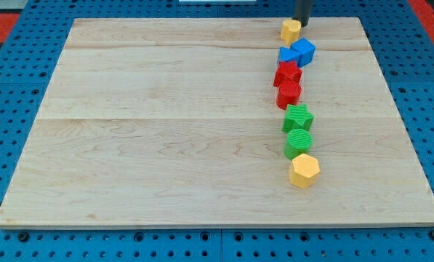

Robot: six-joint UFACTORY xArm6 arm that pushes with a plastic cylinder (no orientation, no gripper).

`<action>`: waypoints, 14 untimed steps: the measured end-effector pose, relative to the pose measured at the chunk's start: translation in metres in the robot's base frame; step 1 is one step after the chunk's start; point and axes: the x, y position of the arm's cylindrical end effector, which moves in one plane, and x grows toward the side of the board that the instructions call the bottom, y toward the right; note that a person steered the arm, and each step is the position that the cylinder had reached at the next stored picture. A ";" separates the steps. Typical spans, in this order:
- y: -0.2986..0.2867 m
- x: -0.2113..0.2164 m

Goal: Move the red star towards the top left of the board

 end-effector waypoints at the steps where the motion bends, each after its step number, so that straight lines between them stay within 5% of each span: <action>1: 0.003 0.022; 3: 0.131 0.059; 4: 0.116 0.108; 10: -0.100 0.163; 14: -0.259 0.118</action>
